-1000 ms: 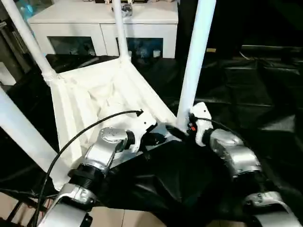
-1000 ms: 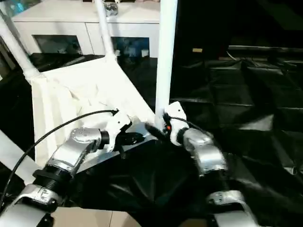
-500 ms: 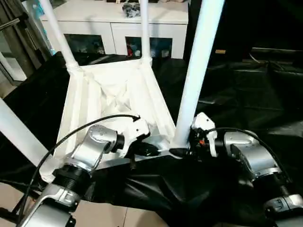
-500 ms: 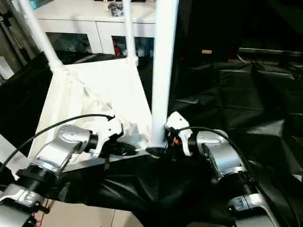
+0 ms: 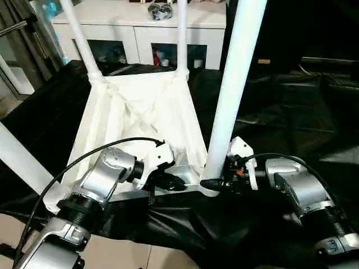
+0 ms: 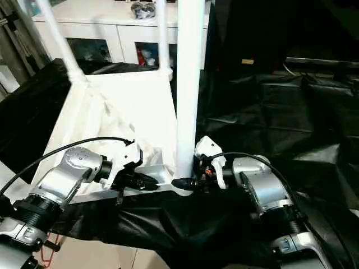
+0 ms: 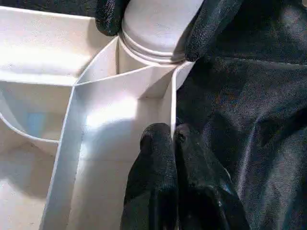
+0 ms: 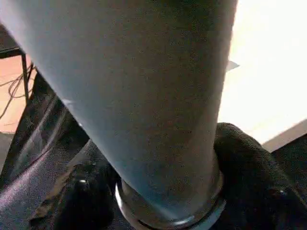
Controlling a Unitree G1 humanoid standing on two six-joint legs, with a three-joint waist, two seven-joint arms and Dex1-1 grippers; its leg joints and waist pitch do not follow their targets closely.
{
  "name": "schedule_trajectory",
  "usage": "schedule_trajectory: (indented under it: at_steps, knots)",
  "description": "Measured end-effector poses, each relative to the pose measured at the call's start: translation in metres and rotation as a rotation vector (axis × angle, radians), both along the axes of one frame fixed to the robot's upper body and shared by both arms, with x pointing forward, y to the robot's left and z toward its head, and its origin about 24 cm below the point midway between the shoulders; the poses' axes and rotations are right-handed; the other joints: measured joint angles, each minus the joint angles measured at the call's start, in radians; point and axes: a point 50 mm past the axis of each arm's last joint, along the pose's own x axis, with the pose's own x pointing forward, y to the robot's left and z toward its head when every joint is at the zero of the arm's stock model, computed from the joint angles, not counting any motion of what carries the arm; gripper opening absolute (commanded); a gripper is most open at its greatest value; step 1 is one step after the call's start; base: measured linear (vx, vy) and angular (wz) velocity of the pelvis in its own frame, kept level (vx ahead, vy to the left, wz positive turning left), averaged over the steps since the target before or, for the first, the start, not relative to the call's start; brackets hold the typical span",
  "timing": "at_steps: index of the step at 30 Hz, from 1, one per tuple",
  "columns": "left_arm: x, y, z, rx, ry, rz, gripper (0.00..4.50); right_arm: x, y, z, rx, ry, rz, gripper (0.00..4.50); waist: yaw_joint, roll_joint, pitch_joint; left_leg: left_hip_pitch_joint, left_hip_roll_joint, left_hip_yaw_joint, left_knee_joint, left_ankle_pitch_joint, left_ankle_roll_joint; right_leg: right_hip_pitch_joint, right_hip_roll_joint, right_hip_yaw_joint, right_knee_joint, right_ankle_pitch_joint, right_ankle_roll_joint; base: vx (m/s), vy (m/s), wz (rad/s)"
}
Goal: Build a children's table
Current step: Rotate leg to tighten
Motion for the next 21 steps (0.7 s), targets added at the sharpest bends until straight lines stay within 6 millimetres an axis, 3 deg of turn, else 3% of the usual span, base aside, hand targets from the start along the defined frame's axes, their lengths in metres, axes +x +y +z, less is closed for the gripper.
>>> schedule_trajectory:
  at_steps: [6,9,16,21]
  knots:
    - [0.001,0.000,0.000,-0.010,-0.001,0.018,0.00,-0.001,-0.002,-0.001,0.010,0.005,-0.016,2.60,0.005,0.000,0.000,0.000,0.000,0.000,0.000,0.000,0.000,0.000,0.000,0.000,0.000,0.000,0.000,0.000,0.000,0.00]
    - [0.003,-0.002,-0.003,-0.022,-0.005,0.075,0.00,0.002,0.000,-0.005,0.041,0.003,-0.106,2.59,0.004,0.000,0.000,0.002,0.000,0.000,0.001,0.000,0.000,0.002,0.000,0.001,0.001,0.000,0.000,0.000,0.000,0.00]
    - [0.019,-0.021,-0.009,-0.019,-0.057,0.302,0.00,0.027,0.013,-0.015,0.050,-0.045,-0.491,2.58,-0.036,0.000,0.000,0.009,0.000,-0.001,0.003,0.001,-0.001,0.009,0.000,0.000,-0.008,-0.003,0.006,-0.015,0.001,-0.01]
    - [0.020,-0.032,-0.013,-0.011,-0.077,0.365,0.00,0.033,0.022,-0.020,0.035,-0.060,-0.628,2.58,-0.060,0.002,0.000,0.020,-0.003,-0.005,0.002,0.000,0.000,0.017,0.000,-0.003,-0.019,-0.004,0.008,0.000,0.000,0.00]
